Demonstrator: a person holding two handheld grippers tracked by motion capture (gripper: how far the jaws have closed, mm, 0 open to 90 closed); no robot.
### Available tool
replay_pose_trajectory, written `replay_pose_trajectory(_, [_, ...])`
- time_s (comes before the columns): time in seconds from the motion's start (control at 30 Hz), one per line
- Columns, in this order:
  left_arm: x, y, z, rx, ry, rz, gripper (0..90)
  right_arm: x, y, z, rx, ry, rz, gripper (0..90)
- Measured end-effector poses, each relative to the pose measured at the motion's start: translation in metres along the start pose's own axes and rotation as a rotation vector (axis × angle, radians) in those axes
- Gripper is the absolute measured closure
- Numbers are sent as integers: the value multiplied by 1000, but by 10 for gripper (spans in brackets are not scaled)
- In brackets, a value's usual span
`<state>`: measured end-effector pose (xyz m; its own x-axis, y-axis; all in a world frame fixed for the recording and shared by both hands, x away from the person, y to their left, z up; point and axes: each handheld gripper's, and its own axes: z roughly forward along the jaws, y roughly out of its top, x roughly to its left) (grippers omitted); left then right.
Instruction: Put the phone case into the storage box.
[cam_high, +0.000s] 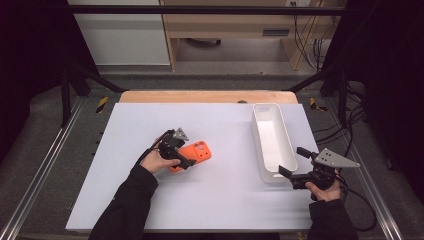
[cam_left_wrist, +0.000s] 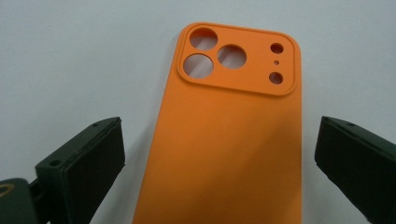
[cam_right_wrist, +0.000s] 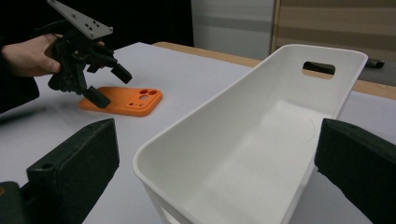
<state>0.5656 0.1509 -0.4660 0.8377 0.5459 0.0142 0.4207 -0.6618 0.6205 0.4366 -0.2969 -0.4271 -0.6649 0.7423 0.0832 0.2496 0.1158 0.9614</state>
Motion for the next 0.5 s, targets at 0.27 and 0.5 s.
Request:
replay_pose_trajectory(0.27, [0, -1, 3, 9, -20, 21, 44, 0, 0, 0, -1, 1, 3, 5])
replay_pose_trajectory(0.5, [0, -2, 5, 28, -22, 32, 80, 0, 0, -1, -1, 1, 4, 4])
